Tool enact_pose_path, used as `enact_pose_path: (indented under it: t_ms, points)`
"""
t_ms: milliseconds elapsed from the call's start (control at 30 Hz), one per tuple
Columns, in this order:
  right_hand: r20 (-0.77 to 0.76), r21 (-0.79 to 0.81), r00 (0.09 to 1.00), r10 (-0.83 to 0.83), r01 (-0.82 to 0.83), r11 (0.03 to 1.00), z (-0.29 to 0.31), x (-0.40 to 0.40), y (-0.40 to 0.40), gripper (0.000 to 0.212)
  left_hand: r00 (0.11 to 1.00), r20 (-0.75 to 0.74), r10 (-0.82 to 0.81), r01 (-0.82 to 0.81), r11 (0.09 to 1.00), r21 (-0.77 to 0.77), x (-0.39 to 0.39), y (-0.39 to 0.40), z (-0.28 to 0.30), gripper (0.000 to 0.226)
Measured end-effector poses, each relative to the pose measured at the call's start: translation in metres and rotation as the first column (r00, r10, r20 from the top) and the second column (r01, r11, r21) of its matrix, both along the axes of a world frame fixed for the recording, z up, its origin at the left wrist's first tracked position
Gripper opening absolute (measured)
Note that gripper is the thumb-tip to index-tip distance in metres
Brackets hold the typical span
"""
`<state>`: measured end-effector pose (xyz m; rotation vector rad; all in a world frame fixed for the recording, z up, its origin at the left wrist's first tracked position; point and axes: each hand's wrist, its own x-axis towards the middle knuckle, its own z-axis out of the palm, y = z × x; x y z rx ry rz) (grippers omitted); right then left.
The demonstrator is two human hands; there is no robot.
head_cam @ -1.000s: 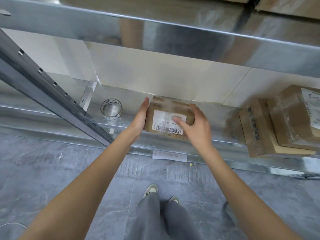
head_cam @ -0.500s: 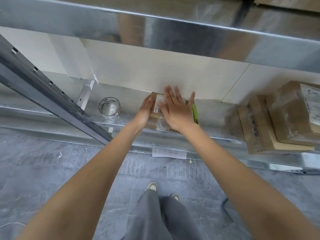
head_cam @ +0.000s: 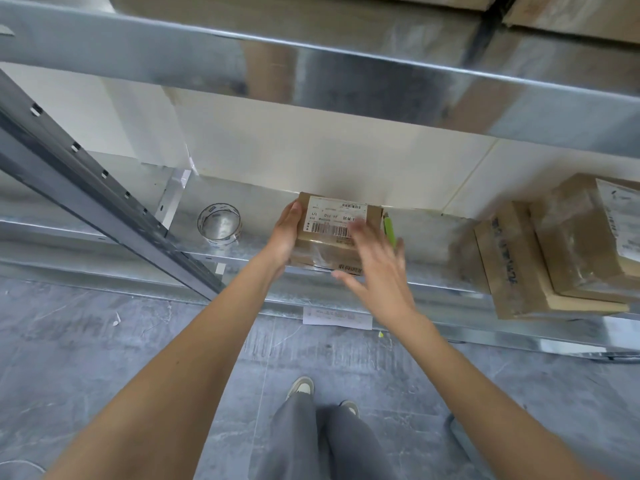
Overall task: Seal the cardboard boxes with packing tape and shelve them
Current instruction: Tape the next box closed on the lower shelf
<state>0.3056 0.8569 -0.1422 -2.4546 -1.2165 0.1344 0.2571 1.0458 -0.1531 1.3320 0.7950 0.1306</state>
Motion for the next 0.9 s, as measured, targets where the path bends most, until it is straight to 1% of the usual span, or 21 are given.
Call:
enact_pose_path:
  t_ms: [33,67,100,133,233,300,333,367,400,467,500,533,567,600,633,667,700,733,833,900]
  points:
    - [-0.12,0.073,0.99,-0.079,0.089,0.993,-0.003,0.005,-0.004,0.086,1.0,0.002,0.001,-0.001,1.0,-0.009,-0.001,0.0,0.001,0.044]
    - [-0.256,0.146,0.958,-0.126,0.167,0.975,-0.005,0.009,-0.005,0.088,1.0,0.001,-0.005,0.005,1.0,-0.017,-0.001,-0.002,0.002,0.044]
    - [-0.358,0.205,0.922,-0.145,0.229,0.952,-0.007,0.012,-0.002,0.086,1.0,-0.006,-0.019,0.019,1.0,-0.023,-0.002,-0.003,0.003,0.045]
    - [-0.404,0.246,0.901,-0.155,0.271,0.931,-0.007,0.015,0.001,0.08,1.0,-0.006,-0.029,0.029,0.999,-0.024,-0.002,-0.005,0.008,0.046]
    - [-0.38,0.324,0.906,-0.183,0.316,0.892,0.001,0.025,0.01,0.062,0.999,-0.006,-0.041,0.041,0.999,-0.024,-0.006,-0.009,0.018,0.05]
    - [-0.406,0.347,0.883,-0.236,0.387,0.854,0.011,0.033,0.016,0.057,0.997,-0.002,-0.074,0.074,0.996,0.045,-0.011,-0.005,0.017,0.06]
    - [-0.434,0.322,0.86,-0.269,0.427,0.845,0.015,0.036,0.021,0.057,0.994,-0.001,-0.108,0.108,0.989,0.1,-0.013,-0.002,0.013,0.063]
    - [-0.453,0.264,0.838,-0.305,0.452,0.852,0.016,0.039,0.026,0.059,0.991,-0.011,-0.137,0.137,0.979,0.154,-0.016,0.0,0.007,0.064]
    - [-0.467,0.177,0.816,-0.339,0.462,0.869,0.015,0.042,0.032,0.063,0.989,-0.036,-0.143,0.148,0.967,0.207,-0.018,0.003,0.002,0.065]
    - [-0.53,0.015,0.754,-0.388,0.466,0.885,0.01,0.042,0.044,0.069,0.99,-0.071,-0.121,0.134,0.961,0.242,-0.016,0.005,-0.006,0.071]
    - [-0.561,-0.021,0.721,-0.407,0.479,0.877,0.007,0.041,0.049,0.07,0.993,-0.06,-0.099,0.111,0.965,0.237,-0.014,0.006,-0.008,0.066]
    - [-0.567,-0.034,0.705,-0.427,0.497,0.867,0.005,0.039,0.053,0.069,0.997,-0.041,-0.072,0.079,0.975,0.208,-0.012,0.005,-0.006,0.054]
    - [-0.53,-0.042,0.719,-0.45,0.507,0.861,0.004,0.04,0.055,0.069,0.998,-0.027,-0.049,0.053,0.983,0.175,-0.01,0.004,-0.006,0.041]
    - [-0.433,-0.07,0.767,-0.474,0.496,0.866,0.002,0.041,0.057,0.068,1.0,-0.023,-0.021,0.024,0.988,0.154,-0.006,0.004,-0.005,0.033]
    - [-0.296,-0.12,0.829,-0.476,0.462,0.879,0.002,0.043,0.059,0.065,1.0,-0.023,-0.002,0.005,0.99,0.141,-0.004,0.003,-0.005,0.029]
    - [-0.152,-0.177,0.885,-0.44,0.414,0.893,0.002,0.044,0.06,0.062,1.0,-0.022,0.008,-0.005,0.99,0.138,-0.004,0.003,-0.003,0.028]
    - [-0.046,-0.226,0.926,-0.375,0.356,0.907,0.003,0.045,0.062,0.059,1.0,-0.022,0.012,-0.009,0.99,0.139,-0.004,0.001,-0.001,0.028]
    - [0.002,-0.261,0.955,-0.297,0.287,0.922,0.005,0.044,0.066,0.057,1.0,-0.005,0.012,-0.011,0.991,0.13,-0.004,0.0,0.0,0.028]
    - [-0.023,-0.294,0.995,-0.092,0.082,0.952,0.007,0.023,0.078,0.058,0.999,0.018,0.026,-0.028,0.992,0.121,-0.006,0.001,0.0,0.025]
    - [0.003,-0.295,0.998,-0.057,0.056,0.954,0.004,0.013,0.082,0.059,0.999,0.019,0.026,-0.028,0.993,0.112,-0.005,0.002,-0.001,0.025]
